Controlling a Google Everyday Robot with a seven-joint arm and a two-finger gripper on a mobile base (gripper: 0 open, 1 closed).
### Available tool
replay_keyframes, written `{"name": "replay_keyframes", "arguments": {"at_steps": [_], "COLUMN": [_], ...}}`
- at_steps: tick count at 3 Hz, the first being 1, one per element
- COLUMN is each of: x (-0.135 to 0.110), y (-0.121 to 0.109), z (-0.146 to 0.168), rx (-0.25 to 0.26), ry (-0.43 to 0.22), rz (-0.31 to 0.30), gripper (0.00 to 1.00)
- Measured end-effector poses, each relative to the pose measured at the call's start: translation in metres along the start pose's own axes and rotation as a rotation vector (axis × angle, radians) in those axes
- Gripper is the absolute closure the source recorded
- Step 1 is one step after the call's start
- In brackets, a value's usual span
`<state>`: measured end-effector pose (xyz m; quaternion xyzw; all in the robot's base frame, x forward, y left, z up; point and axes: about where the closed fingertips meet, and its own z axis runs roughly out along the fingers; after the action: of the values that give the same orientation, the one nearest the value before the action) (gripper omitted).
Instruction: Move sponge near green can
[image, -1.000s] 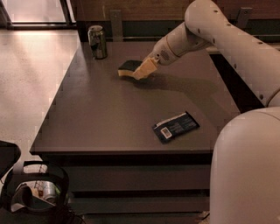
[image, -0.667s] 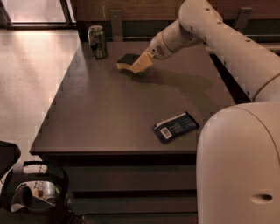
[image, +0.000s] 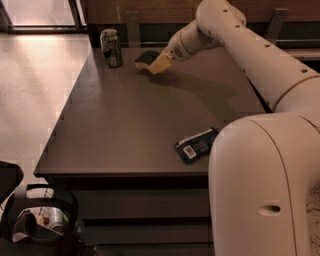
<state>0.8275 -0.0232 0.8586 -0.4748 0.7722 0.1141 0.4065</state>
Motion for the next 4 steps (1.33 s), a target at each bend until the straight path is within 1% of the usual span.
{"name": "replay_keyframes", "arguments": {"at_steps": [1,2,3,4], "x": [-0.01,-0.022,-0.024,-0.024], "y": [-0.014,-0.021,-0.022,-0.02], "z": [0.017,0.033,0.037,0.04], "rx": [0.037,0.051,0.051,0.046], "ry": [-0.031,-0.069,-0.074,-0.073], "rz": [-0.024,-0.046,-0.049,-0.05], "gripper": [1.0,1.0,0.87,0.64]}}
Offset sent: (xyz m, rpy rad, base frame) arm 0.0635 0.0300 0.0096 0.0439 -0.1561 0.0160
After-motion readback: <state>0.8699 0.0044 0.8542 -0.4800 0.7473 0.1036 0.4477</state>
